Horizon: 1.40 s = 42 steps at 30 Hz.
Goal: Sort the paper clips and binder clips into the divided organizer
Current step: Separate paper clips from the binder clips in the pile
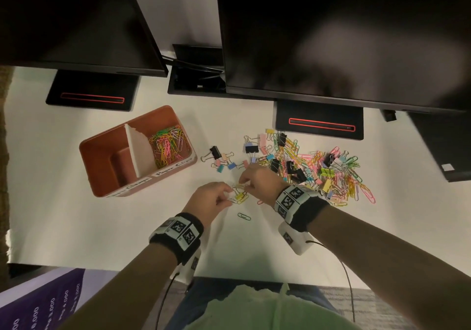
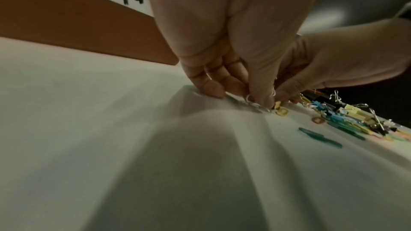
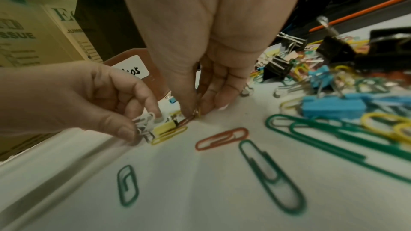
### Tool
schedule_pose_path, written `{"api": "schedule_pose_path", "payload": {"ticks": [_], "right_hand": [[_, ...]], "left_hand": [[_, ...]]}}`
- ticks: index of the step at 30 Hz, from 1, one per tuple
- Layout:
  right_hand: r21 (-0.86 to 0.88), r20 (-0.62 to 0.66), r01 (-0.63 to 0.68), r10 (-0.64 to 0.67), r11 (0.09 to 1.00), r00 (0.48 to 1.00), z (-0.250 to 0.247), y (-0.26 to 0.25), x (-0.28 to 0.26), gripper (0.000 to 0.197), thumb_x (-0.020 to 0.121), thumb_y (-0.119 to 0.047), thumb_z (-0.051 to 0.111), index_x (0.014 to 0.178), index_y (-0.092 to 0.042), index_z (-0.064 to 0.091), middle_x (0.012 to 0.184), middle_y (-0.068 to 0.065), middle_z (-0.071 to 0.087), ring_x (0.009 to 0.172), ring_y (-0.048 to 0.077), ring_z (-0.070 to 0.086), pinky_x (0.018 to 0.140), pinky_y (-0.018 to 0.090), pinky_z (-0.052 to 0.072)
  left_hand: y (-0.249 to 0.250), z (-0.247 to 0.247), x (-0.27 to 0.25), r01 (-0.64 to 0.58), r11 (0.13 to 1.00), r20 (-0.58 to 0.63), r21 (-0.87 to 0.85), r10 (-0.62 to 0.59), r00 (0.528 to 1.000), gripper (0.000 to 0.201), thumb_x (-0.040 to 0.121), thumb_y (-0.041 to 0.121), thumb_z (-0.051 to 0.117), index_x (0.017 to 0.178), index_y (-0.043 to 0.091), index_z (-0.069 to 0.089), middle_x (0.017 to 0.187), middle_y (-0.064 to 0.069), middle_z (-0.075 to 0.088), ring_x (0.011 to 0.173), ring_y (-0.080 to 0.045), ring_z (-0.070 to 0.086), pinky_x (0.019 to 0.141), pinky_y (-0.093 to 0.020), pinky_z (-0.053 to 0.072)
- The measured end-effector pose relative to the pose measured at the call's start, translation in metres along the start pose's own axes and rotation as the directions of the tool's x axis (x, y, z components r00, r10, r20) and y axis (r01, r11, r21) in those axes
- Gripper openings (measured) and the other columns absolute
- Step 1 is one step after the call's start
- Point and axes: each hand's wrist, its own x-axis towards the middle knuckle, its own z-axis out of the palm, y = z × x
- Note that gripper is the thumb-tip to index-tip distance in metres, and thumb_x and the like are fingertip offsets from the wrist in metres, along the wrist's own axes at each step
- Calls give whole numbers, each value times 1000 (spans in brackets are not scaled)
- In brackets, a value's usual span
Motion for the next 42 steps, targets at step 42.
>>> {"api": "schedule_pose_path", "payload": {"ticks": [42], "right_hand": [[-218, 137, 76, -46, 973, 989, 5, -5, -13, 18, 89, -20, 56, 98, -12, 69, 109, 8, 55, 103, 25, 51, 87, 36, 46]], "left_hand": [[14, -10, 26, 152, 984, -106, 95, -141, 984, 18, 81, 9, 66, 98, 6, 66, 100, -12, 59, 89, -26, 60, 85, -32, 49]]}}
